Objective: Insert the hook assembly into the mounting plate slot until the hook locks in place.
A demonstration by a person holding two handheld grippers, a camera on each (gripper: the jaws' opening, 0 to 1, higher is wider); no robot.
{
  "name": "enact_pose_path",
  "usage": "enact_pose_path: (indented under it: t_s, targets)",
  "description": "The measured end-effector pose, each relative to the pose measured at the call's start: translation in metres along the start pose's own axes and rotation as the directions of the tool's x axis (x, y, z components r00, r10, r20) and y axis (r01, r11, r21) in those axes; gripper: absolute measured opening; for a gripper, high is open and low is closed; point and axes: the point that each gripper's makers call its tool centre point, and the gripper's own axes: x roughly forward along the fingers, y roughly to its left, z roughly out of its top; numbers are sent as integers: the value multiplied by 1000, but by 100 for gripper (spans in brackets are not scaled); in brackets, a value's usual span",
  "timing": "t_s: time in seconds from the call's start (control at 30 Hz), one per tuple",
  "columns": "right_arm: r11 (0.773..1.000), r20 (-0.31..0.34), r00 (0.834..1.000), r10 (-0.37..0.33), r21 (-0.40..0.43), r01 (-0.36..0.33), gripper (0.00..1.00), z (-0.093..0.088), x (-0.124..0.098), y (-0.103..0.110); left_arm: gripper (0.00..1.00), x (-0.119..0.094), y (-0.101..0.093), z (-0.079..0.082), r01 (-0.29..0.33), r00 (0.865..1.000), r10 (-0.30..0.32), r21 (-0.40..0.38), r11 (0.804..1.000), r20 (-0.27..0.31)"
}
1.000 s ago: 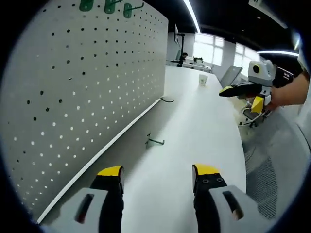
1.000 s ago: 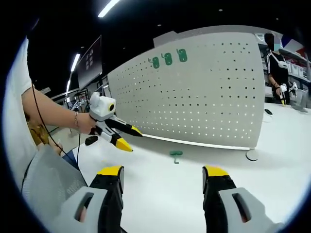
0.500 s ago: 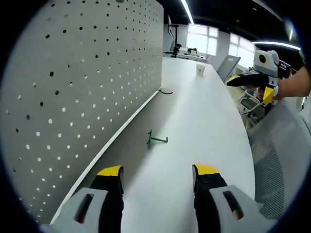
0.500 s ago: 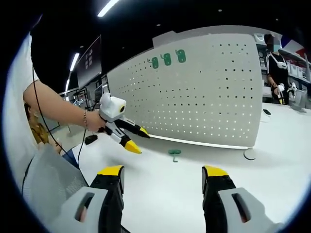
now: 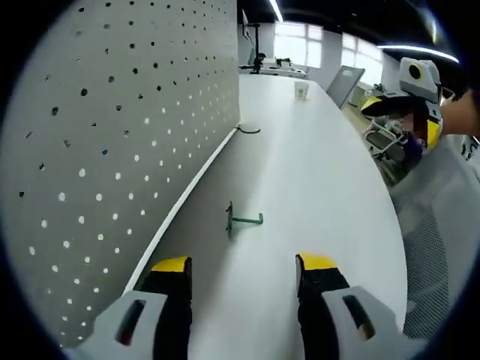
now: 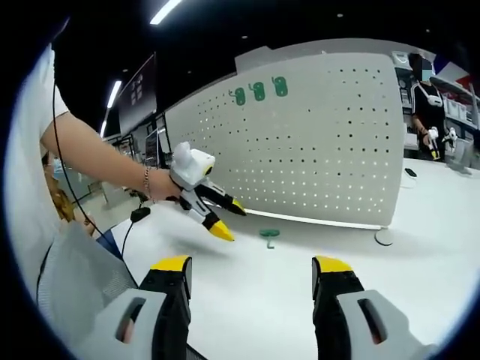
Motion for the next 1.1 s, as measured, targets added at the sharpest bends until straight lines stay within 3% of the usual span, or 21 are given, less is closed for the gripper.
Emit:
enact_pose_path:
  t_s: [0.47,0.63,0.77,1.1]
  targets:
    - [1000,5,1000,-10,3,10,62,7,-6,-1,59,24,6,-2,38,995,-34,37,999,-89]
    - [1000,-1,1000,-15,12,15,62,4,-7,-1,59,30,9,4,43,994,-36,58,997,-101]
    - [1000,-9,1000,-15,15,15,62,3,-9,0,58,38,8,2,55,989,-43,81,995,-141]
    - [999,-7,999,-37,27,37,61,2,-13,-6,55,51,3,4,96,981,-77,97,991,-178]
